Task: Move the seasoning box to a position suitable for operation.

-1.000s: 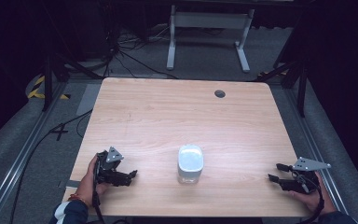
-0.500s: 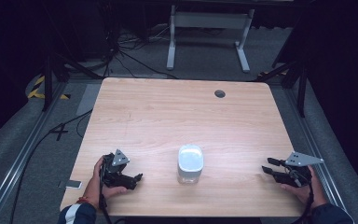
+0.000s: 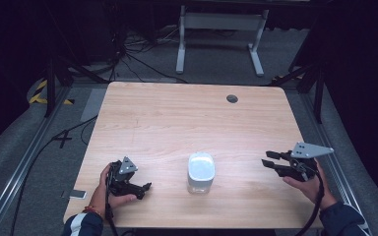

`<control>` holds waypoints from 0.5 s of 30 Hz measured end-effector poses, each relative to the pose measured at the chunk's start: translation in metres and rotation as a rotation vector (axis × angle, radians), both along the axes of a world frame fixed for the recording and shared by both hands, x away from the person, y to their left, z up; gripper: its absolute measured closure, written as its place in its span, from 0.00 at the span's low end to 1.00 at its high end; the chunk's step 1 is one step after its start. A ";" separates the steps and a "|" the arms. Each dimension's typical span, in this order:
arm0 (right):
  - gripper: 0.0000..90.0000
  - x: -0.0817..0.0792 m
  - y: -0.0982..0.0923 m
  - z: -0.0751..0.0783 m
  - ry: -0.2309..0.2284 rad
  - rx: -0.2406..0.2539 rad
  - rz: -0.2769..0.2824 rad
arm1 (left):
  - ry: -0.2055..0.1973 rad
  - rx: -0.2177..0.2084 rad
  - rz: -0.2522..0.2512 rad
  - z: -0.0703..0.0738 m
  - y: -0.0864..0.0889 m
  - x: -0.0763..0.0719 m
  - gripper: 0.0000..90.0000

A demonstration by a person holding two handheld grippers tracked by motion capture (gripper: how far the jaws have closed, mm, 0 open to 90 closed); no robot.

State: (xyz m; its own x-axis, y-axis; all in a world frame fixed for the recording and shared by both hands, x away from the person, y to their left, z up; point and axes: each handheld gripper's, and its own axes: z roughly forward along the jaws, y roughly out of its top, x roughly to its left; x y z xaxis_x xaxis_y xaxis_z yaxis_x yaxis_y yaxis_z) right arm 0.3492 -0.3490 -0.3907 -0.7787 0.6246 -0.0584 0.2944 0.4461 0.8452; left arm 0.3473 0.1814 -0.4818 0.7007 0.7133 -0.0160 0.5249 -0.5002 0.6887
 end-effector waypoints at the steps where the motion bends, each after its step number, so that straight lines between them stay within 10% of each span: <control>1: 0.72 0.003 0.007 0.004 0.001 0.008 0.014 | 0.001 -0.001 0.001 0.000 0.000 0.000 0.00; 15: 0.99 0.036 0.110 0.023 -0.002 0.006 0.244 | 0.001 -0.003 0.008 0.000 0.000 -0.001 0.00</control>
State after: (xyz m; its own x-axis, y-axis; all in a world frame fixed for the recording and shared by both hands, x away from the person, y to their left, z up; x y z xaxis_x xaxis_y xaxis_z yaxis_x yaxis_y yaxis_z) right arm 0.3854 -0.2388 -0.3676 -0.9066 0.4181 -0.0573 0.1766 0.4992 0.8483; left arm 0.3466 0.1811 -0.4818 0.6950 0.7188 -0.0191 0.5297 -0.4939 0.6896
